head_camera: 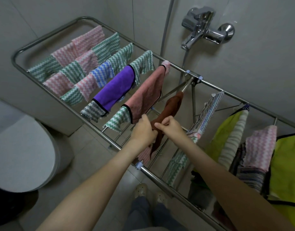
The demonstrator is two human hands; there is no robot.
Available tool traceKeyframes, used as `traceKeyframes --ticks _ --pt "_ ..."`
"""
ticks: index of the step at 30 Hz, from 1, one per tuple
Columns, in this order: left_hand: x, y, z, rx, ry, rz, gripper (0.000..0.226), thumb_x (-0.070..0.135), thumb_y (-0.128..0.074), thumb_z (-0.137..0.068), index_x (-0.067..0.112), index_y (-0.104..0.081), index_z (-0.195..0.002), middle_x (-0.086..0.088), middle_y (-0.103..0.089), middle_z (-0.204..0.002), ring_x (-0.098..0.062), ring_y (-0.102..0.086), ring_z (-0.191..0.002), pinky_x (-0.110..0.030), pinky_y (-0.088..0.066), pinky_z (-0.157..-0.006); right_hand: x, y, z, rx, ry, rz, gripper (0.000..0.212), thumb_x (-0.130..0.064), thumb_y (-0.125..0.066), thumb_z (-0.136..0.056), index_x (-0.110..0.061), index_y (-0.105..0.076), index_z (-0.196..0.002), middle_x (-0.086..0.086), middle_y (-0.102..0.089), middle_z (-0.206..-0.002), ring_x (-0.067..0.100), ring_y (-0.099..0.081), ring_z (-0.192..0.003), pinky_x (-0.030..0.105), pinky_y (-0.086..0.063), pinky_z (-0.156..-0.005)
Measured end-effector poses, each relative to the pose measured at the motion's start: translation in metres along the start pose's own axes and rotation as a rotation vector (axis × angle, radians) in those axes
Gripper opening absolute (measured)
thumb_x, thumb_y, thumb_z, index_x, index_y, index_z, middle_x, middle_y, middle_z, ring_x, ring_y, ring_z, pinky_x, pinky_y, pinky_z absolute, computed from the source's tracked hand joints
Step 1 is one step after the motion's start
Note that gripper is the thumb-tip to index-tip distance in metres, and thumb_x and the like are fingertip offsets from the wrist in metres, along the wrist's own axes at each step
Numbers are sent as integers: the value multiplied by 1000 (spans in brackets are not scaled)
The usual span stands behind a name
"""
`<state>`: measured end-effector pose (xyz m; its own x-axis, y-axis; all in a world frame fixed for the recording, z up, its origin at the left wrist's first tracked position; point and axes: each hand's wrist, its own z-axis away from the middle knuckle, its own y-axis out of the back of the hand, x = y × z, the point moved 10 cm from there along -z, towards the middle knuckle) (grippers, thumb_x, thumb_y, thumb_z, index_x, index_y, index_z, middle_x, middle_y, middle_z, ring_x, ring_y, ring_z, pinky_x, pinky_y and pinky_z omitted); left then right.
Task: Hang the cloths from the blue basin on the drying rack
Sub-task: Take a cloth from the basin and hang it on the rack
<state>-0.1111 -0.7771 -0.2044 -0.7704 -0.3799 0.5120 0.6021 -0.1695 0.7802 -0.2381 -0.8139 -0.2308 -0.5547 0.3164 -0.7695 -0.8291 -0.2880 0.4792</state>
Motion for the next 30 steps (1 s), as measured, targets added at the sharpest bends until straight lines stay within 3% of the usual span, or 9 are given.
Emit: traceKeyframes --ticks 3,6,11,16,18,22,25,28,30 --pt "6 5 -1 63 -55 -196 41 29 -58 -87 1 -51 -116 -17 -47 -121 -34 -44 -118 -39 -40 -90 9 -10 4 -156 -46 -169 22 -21 -64 -89 -16 -49 -74 0 -51 -74 17 -51 -78 32 -46 -77" --pt "5 5 0 90 -32 -193 36 29 -56 -89 1 -60 -112 -18 -53 -118 -34 -48 -115 -38 -42 -89 3 -7 5 -208 19 -65 17 -19 -68 -86 -19 -54 -76 -3 -52 -78 12 -51 -79 33 -45 -77" --pt "7 10 -4 97 -19 66 19 12 -50 -88 6 -66 -97 -15 -66 -107 -32 -59 -104 -32 -44 -81 -21 6 10 -41 224 250 5 -17 -62 -88 -12 -62 -87 -1 -49 -83 12 -48 -72 19 -34 -67" --pt "-3 1 -9 22 15 402 7 10 -57 -86 10 -57 -93 -7 -65 -94 -24 -62 -94 -23 -40 -71 -23 10 13 6 182 177 8 -12 -56 -88 -12 -64 -85 0 -56 -73 13 -51 -72 20 -33 -61" --pt "-1 -7 -7 -43 -1 520 22 7 -65 -82 12 -48 -95 1 -58 -82 -18 -59 -82 -25 -44 -72 -20 13 11 17 161 110 8 -12 -58 -87 -14 -65 -82 -2 -57 -71 12 -53 -72 22 -37 -64" --pt "-4 -9 -6 -49 -4 460 31 4 -67 -82 12 -40 -96 8 -52 -73 -10 -52 -69 -11 -38 -52 -17 13 10 7 148 66 14 -12 -59 -85 -19 -60 -73 -8 -53 -64 7 -49 -63 22 -37 -59" --pt "-7 -8 -11 -114 11 444 26 7 -68 -83 13 -46 -96 8 -52 -72 -11 -52 -72 -20 -39 -59 -18 20 10 43 143 27 21 -11 -57 -85 -24 -54 -68 -7 -50 -63 7 -46 -61 23 -35 -58" --pt "-6 -3 -12 -248 0 605 10 1 -59 -88 10 -58 -88 -1 -56 -72 -12 -51 -69 -24 -40 -65 -21 29 9 75 141 -67 21 -12 -55 -86 -23 -51 -70 -5 -47 -62 12 -47 -64 28 -38 -64" --pt "-10 7 -12 -255 -2 727 21 -1 -50 -92 11 -60 -77 -10 -60 -78 -21 -54 -76 -29 -42 -74 -26 32 8 91 150 -105 19 -13 -52 -88 -23 -50 -71 -5 -45 -61 14 -47 -66 30 -39 -67"
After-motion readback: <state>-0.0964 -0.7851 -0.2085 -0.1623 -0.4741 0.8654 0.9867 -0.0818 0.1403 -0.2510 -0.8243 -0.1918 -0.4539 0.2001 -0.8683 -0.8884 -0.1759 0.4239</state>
